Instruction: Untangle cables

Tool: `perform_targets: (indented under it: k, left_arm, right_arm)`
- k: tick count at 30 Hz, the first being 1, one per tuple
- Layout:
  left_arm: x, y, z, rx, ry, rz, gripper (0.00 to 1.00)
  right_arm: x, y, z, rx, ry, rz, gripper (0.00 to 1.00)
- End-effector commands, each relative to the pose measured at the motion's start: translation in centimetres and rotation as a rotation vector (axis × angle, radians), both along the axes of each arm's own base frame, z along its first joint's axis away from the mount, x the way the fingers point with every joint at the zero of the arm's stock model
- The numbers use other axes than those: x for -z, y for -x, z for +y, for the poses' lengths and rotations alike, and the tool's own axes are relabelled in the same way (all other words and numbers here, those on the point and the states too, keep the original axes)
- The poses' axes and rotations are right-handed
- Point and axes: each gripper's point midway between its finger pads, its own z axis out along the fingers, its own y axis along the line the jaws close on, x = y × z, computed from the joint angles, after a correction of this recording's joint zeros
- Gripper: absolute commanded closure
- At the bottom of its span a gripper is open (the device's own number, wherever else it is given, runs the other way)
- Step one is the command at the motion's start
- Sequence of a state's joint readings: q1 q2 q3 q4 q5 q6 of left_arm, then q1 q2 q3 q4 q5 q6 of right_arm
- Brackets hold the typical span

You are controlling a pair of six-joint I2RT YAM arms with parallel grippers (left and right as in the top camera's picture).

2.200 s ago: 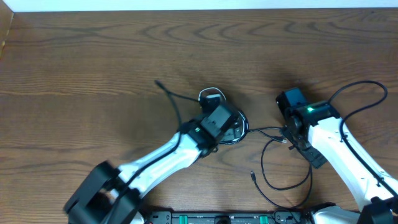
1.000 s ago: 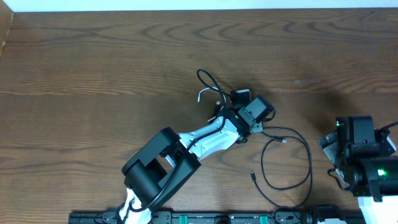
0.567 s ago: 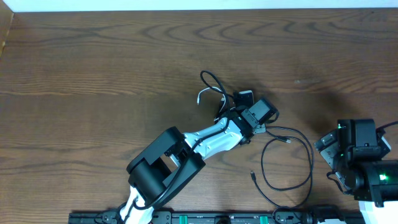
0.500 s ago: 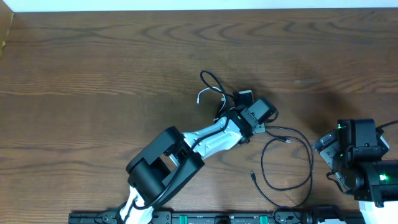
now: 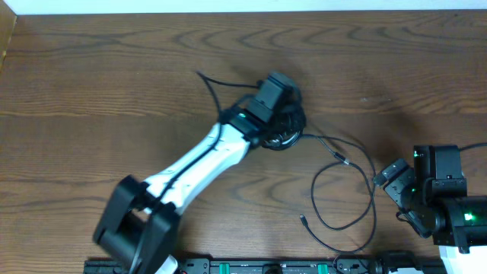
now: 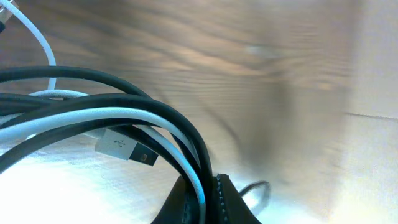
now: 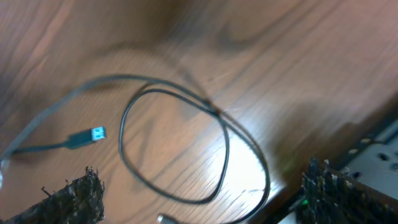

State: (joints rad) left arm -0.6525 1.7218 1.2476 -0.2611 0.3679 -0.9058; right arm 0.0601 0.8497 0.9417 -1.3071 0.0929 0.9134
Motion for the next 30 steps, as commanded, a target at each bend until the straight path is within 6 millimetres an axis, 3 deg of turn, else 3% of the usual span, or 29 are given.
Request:
perform_targets:
  k: [1,6,13,16,20,25,30]
  left_arm:
    - [-3.5,1.5,-0.3,0.121,0.156,0.04,0.92]
    - [-6.0,1.8,1.4,0.166,0.273,0.092,0.92]
    - [-6.7,0.7,2.8,0.189,0.295,0.044,0.92]
    - [-6.4,0.3,3.0,0.22,0.253,-0.032,0.92]
    - [-6.2,0.2,2.9,0.229,0.228,-0.061,0.93]
    - [-5.6,0.4,2.1,0.246,0.162,-0.118,0.92]
    - [-5.3,1.5,0.8,0.292,0.126,-0.154,0.92]
  right_arm:
    - [-0.5,-0.5,2.8,-0.155,-0.117,-0.025,0.01]
    - [-1.5,-1.1,6.3,-0.314,-0.268,-0.079,0.01]
    - [-3.0,-0.4,10.5,-0.382,-0.534,-0.09,0.01]
    - [-2.8,-0.4,11.4,-0.318,-0.625,-0.065,0.18]
    - [-0.9,-0.5,11.7,-0.173,-0.702,-0.004,0.43]
    - [2.0,-1.0,12.7,0.008,-0.846,0.066,0.34]
    - [2.6,-3.3,13.6,-0.023,-0.933,-0.035,0.2]
